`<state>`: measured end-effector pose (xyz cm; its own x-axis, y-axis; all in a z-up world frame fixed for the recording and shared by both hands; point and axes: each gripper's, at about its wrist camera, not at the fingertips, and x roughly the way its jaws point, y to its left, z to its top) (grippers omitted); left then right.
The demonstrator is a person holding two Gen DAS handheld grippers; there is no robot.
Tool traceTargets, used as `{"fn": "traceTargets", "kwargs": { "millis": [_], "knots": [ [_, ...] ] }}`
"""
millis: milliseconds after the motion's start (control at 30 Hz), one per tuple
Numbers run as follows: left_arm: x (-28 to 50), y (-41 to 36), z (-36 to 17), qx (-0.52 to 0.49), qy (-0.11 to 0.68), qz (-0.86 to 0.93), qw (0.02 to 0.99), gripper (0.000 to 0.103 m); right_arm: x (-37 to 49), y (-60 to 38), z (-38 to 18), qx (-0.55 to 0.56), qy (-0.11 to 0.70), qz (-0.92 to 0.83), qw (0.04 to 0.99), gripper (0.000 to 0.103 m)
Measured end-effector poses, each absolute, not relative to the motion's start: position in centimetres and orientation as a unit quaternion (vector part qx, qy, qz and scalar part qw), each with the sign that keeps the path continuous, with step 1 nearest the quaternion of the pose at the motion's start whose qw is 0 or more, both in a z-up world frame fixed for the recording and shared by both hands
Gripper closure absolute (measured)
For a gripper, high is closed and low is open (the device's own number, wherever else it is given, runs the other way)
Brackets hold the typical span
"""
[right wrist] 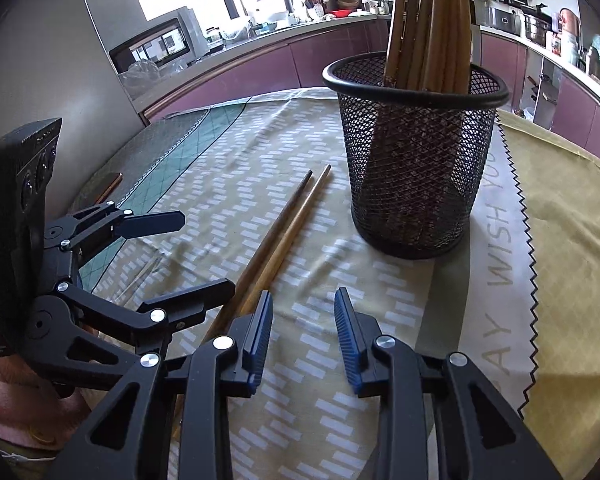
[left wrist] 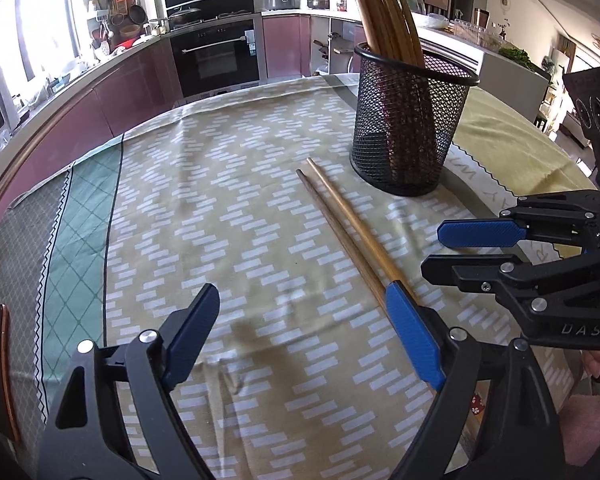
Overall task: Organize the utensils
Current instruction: 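Move both open grippers back over the last chopsticks on the cloth, then close the left gripper on one chopstick while the right gripper grasps the red-tipped chopstick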
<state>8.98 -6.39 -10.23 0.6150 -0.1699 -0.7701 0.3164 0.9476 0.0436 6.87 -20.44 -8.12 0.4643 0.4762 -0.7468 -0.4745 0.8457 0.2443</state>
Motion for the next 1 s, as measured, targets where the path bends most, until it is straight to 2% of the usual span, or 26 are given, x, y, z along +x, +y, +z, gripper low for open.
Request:
{"fn": "traceTargets", "kwargs": {
  "millis": [533, 633, 833, 1000],
  "knots": [
    [9.3, -7.0, -10.8, 0.075, 0.436, -0.155, 0.883, 0.025, 8.2, -21.4, -8.2, 0.027, 0.438, 0.277, 0.855, 0.073],
    [9.4, -6.9, -10.8, 0.071, 0.436, -0.154, 0.884, 0.029, 8.1, -21.5, -8.2, 0.025, 0.438, 0.28, 0.854, 0.073],
    [9.0, -6.2, -10.6, 0.062, 0.436, -0.151, 0.885, 0.042, 8.2, -20.4, -8.1, 0.016, 0.437, 0.293, 0.85, 0.073],
    [9.1, -5.7, -10.5, 0.055, 0.437, -0.152, 0.885, 0.064, 8.9, -18.7, -8.2, 0.002, 0.438, 0.296, 0.849, 0.073]
  ]
}}
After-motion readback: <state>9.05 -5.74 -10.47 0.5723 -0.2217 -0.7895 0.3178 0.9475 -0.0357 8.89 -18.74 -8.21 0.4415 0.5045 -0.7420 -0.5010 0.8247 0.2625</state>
